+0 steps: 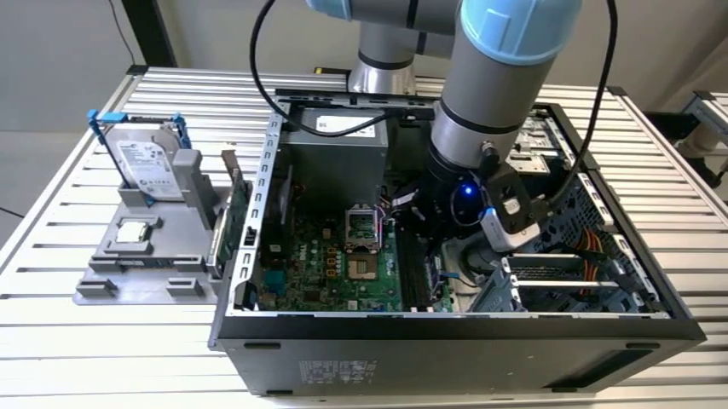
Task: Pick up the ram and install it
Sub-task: 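Insert the ram into the slot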
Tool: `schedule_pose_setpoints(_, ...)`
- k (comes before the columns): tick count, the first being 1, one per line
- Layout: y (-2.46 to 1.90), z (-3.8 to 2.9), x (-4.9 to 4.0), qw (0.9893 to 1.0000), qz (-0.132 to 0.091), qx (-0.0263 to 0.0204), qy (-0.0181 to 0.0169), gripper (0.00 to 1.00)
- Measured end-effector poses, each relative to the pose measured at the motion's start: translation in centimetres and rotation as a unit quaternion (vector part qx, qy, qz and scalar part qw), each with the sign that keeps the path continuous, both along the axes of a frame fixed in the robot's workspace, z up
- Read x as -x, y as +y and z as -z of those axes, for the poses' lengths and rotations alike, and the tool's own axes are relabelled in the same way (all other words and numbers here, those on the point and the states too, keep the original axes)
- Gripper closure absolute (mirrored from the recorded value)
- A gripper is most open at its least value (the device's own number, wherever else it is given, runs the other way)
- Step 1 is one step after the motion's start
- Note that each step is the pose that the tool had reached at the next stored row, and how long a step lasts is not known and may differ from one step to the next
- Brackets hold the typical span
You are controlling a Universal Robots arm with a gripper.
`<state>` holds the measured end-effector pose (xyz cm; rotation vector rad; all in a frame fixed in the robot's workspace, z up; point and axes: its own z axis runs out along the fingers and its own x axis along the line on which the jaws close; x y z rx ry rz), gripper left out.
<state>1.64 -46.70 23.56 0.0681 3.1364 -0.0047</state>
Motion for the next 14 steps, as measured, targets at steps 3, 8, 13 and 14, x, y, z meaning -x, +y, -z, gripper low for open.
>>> schedule_pose_setpoints(3, 0.00, 0.53, 0.01, 1.0000, 0.000, 0.0006, 0.0000, 1.00)
schedule_pose_setpoints(8, 0.00, 1.37, 0.01, 1.0000, 0.000, 0.0022, 0.0000, 1.00)
schedule_pose_setpoints(13, 0.02, 1.94, 0.02, 1.0000, 0.000, 0.0028, 0.0001, 1.00)
schedule_pose_setpoints(14, 0.03, 1.97, 0.03, 1.0000, 0.000, 0.0031, 0.0001, 1.00)
